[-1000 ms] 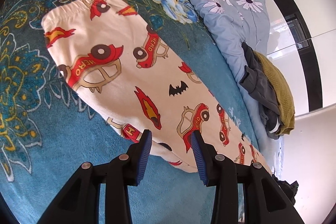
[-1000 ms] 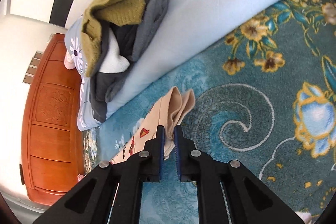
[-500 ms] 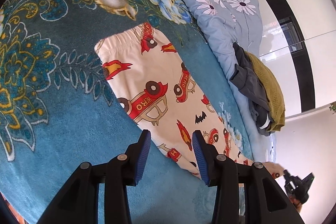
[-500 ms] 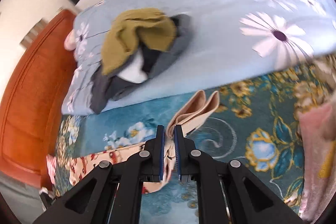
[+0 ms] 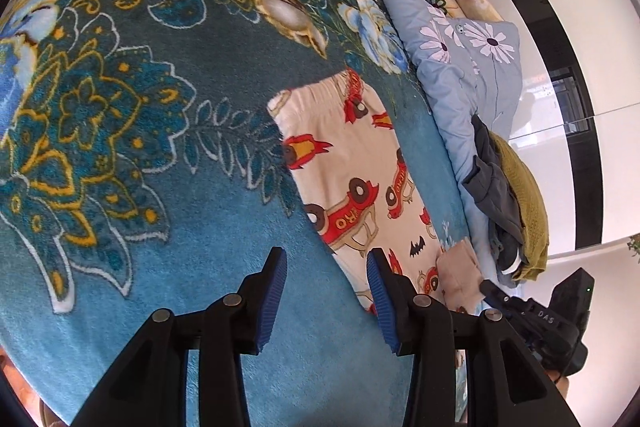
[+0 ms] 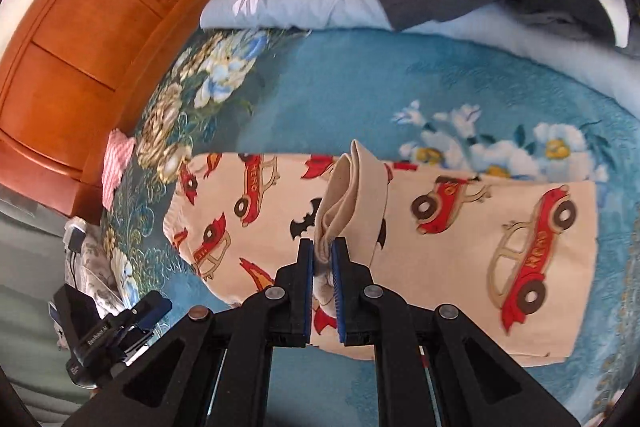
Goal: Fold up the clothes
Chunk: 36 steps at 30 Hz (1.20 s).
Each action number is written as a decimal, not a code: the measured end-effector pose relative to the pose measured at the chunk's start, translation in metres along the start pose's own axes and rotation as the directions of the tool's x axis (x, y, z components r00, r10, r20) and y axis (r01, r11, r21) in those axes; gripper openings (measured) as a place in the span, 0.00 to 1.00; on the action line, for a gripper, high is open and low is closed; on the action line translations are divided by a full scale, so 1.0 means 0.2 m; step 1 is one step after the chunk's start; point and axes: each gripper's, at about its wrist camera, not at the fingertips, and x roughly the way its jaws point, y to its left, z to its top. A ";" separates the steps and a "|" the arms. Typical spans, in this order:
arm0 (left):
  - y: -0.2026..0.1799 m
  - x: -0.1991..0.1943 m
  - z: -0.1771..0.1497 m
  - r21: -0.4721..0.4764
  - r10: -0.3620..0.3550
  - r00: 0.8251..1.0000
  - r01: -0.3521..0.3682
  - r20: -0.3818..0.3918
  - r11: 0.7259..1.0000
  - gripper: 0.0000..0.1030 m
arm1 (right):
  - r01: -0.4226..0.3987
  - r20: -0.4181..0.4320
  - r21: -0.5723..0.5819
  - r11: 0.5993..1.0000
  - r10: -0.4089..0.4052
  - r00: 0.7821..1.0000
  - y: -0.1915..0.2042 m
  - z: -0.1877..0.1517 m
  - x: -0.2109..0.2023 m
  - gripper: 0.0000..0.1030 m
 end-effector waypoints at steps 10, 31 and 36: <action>0.12 0.13 0.21 -0.119 -0.004 1.000 0.007 0.027 0.993 0.52 | 0.110 -0.067 -0.059 0.992 -0.114 0.991 0.11 -0.11 0.29 0.12; -0.22 0.18 0.29 0.026 0.116 0.979 -0.122 0.168 0.992 0.19 | -0.121 0.176 0.048 0.991 0.111 0.978 -0.32 -0.29 -0.61 0.36; -0.78 0.02 0.11 0.298 -0.062 0.984 0.010 0.167 0.955 0.18 | -0.141 0.219 0.208 0.968 0.095 0.971 -0.62 -0.39 -0.75 0.36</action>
